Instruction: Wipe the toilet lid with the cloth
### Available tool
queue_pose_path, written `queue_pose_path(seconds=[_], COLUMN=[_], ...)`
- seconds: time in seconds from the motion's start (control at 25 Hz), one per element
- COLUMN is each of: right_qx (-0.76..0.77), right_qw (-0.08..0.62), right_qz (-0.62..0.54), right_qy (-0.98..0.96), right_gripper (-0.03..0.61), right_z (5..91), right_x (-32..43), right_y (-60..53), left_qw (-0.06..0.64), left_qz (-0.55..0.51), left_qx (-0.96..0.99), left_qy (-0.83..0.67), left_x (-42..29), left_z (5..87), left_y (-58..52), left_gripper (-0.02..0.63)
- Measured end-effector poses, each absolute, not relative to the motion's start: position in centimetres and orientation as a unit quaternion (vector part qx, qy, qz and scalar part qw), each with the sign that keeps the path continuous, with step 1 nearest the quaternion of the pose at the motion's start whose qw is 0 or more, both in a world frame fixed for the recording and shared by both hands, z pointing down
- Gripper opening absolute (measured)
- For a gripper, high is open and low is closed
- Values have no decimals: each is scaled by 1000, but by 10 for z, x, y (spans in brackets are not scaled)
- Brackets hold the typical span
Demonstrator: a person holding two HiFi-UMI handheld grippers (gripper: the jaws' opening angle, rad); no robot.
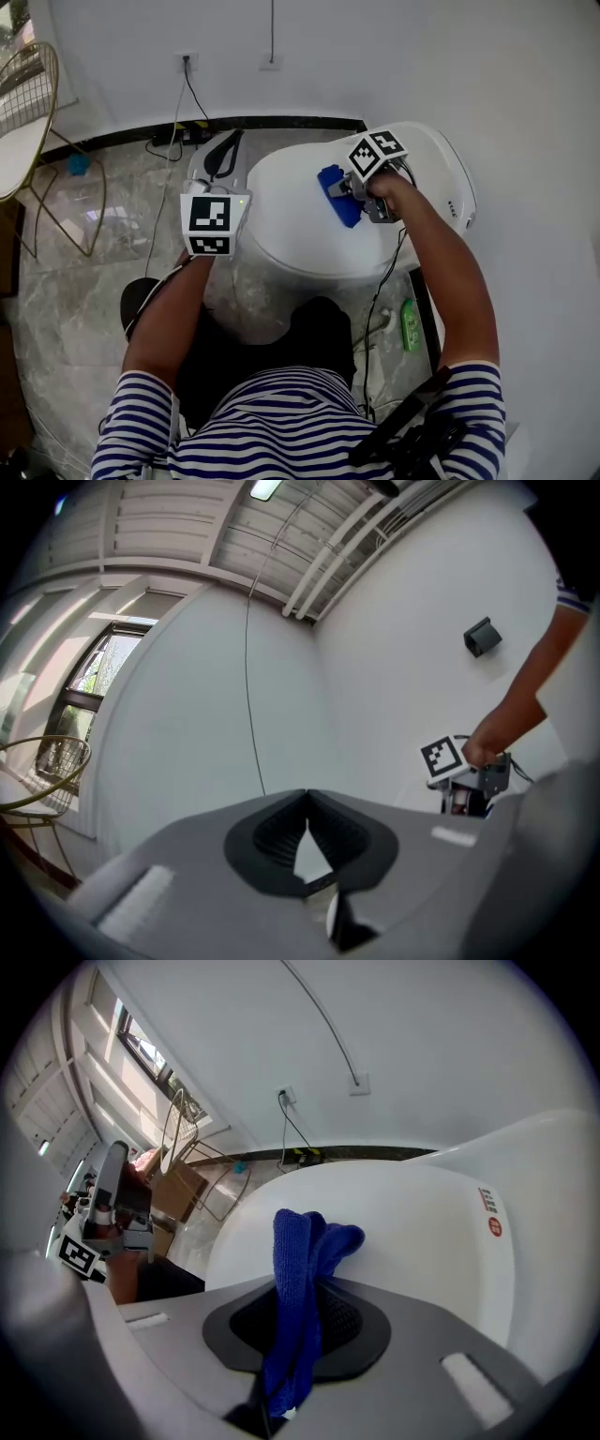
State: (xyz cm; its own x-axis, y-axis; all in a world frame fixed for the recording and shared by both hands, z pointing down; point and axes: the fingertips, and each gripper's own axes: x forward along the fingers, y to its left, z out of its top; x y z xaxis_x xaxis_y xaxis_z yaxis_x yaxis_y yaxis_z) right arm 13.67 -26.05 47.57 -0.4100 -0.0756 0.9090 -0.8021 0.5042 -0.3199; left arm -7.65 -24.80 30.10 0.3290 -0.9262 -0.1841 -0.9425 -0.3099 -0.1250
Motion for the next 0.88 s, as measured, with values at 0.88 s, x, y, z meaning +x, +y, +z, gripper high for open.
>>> queue_pose_path(seconds=[0.88], right_qx=[126], right_qw=[470], right_qz=[384], right_qy=[-784], right_gripper=[61], right_z=[509], right_x=[-58], right_y=[-177], left_qw=[108], left_qz=[47], left_qx=[-782], left_qy=[612], left_x=[-136], left_z=[295], left_y=[-233], left_gripper=[5])
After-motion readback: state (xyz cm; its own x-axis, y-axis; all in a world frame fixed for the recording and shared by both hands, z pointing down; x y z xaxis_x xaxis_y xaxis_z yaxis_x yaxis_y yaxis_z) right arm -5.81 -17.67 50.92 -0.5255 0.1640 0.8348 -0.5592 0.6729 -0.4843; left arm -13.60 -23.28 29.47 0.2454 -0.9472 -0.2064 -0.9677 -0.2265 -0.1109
